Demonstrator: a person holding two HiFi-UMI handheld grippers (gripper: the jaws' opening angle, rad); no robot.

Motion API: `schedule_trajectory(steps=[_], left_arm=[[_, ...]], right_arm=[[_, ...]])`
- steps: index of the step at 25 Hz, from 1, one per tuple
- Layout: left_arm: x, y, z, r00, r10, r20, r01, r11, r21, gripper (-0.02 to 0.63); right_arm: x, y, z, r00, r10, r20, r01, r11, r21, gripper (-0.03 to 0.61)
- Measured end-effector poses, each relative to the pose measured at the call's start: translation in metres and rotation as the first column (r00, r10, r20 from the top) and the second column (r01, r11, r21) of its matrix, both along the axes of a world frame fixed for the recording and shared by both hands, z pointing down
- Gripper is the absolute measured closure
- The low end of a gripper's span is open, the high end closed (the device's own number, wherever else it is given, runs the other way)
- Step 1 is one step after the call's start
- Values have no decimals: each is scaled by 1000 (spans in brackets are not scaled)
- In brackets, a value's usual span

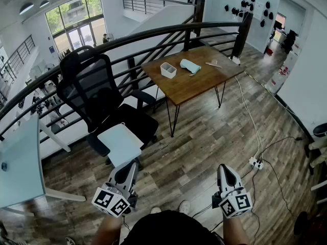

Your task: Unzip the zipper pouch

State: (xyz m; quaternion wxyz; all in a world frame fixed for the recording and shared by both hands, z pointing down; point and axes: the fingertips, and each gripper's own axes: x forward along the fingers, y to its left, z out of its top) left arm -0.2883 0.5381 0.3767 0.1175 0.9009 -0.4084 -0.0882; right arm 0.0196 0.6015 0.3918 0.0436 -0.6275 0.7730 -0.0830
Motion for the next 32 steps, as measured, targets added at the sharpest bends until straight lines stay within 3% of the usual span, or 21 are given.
schedule_trajectory(steps=[13, 19, 24, 26, 28, 32], left_arm=[[-2, 2, 8, 1000, 9, 30, -8, 1000, -10, 603], [0, 5, 10, 999, 14, 38, -14, 1000, 2, 601], [-1, 6, 6, 999, 4, 40, -5, 1000, 26, 600], [-3, 5, 4, 999, -2, 36, 1, 999, 40, 586], [-6, 3, 2, 1000, -11, 29, 9, 999, 46, 430], [-11, 4, -1, 1000, 2, 27, -4, 999, 49, 368]], right_arm=[[-12, 0, 2, 999, -40, 26, 40, 999, -16, 584], [-10, 4, -8, 1000, -20, 17, 19, 1000, 23, 581], [-21, 5, -12, 999, -45, -6, 45, 998, 42, 533], [-25, 6, -15, 999, -50, -13, 50, 997, 56, 438], [-28, 7, -20, 999, -28, -19, 29, 996, 78, 325], [-29, 14, -28, 997, 44, -61, -37, 994, 101, 228]])
